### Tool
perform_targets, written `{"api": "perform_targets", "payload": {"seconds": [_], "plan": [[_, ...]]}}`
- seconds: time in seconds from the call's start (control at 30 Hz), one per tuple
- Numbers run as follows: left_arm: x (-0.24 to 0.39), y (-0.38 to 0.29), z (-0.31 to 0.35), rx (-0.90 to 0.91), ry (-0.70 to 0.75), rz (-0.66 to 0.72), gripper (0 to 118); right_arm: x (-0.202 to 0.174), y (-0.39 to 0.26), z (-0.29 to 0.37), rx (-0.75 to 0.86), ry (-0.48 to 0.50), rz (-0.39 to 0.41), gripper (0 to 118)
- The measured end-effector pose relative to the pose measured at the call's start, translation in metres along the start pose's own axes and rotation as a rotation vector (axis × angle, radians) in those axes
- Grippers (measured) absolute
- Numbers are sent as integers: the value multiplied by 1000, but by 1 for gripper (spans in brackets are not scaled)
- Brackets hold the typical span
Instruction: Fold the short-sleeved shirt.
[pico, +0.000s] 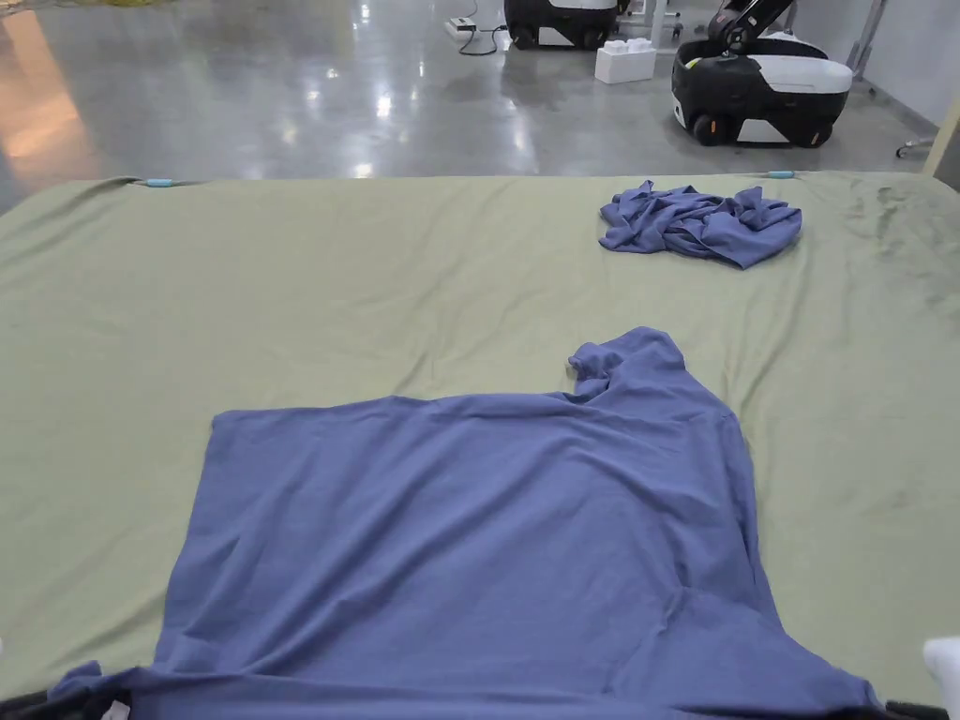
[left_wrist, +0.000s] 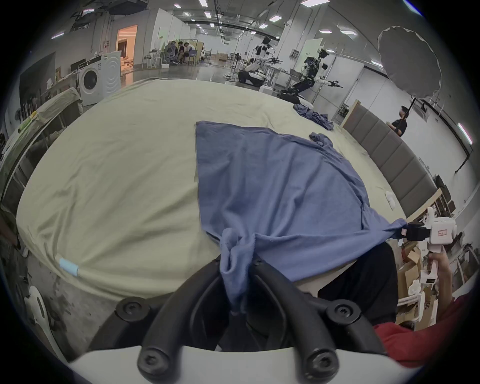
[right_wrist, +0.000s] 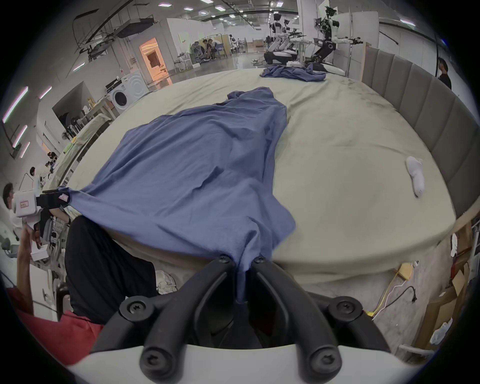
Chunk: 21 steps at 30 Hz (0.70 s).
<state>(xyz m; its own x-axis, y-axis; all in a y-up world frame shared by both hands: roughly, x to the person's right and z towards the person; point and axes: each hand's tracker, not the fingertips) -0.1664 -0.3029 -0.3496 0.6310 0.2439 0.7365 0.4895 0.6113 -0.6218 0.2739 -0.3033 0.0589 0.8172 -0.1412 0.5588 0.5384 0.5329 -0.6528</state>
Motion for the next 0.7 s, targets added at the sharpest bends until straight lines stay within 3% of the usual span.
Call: {"api": "perform_targets", "payload": {"seconds": [0.2, 0.33, 0.43, 0.47, 0.5, 0.53, 0.57, 0.63, 0.67, 0.7], "plan": [[-13, 65, -37, 3, -33, 37, 10, 8, 87, -40, -28, 24, 53, 10], [-24, 94, -90, -18, -14, 90, 10, 15, 136, -97, -105, 23, -28, 10], [-30, 95, -117, -54, 41, 141, 10, 10, 144, -123, -134, -12, -8, 11], [-31, 93, -122, -52, 36, 145, 10, 8, 144, -129, -170, -30, 18, 20], [-31, 89, -122, -51, 39, 148, 10, 7, 144, -130, -181, -54, 33, 37], [-31, 86, -123, -47, 50, 163, 10, 8, 142, -130, -156, -81, 45, 69], [-31, 84, -124, -41, 53, 171, 19, 9, 140, -127, -130, -100, 50, 86], [-28, 81, -115, -16, 72, 174, 66, 10, 137, -111, -49, -113, 42, 90], [-26, 78, -102, 19, 64, 180, 79, 11, 130, -90, 33, -93, 35, 90], [-23, 77, -90, 60, 31, 187, 80, 10, 124, -73, 115, -85, 14, 90]]}}
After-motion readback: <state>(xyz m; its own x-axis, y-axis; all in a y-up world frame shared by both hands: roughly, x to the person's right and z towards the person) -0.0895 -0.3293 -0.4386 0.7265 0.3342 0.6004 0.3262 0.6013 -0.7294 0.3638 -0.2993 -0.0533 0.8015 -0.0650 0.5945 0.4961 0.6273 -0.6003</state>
